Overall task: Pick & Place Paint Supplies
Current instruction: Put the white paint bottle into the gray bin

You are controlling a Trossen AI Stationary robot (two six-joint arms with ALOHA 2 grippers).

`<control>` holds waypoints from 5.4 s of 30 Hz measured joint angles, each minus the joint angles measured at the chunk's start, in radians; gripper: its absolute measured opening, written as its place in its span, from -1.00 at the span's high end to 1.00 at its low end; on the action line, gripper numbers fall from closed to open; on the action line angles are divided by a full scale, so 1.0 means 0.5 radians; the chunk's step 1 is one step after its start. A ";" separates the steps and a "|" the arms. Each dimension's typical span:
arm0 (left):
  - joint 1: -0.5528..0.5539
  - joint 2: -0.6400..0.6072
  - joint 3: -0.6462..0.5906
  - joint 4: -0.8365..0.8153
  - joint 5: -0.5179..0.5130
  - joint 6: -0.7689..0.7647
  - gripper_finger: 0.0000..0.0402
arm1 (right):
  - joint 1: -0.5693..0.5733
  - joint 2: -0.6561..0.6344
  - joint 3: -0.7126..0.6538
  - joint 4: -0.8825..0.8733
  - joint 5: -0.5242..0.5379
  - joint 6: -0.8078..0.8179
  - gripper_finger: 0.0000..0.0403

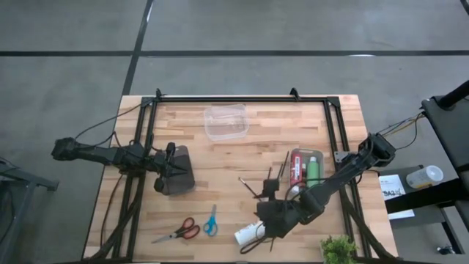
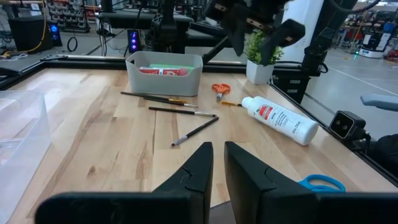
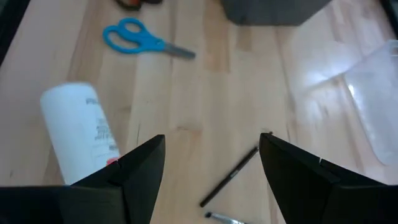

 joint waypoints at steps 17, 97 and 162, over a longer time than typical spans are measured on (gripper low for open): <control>0.001 0.000 0.000 -0.001 0.000 0.000 0.75 | 0.016 0.162 -0.004 0.239 -0.221 -0.020 -0.28; 0.000 0.105 0.000 0.000 0.001 0.000 0.75 | 0.056 0.110 -0.023 -0.074 0.271 1.431 0.06; 0.001 0.105 -0.001 0.000 0.001 0.000 0.75 | -0.148 -0.607 -1.001 -1.357 -0.015 3.999 -0.29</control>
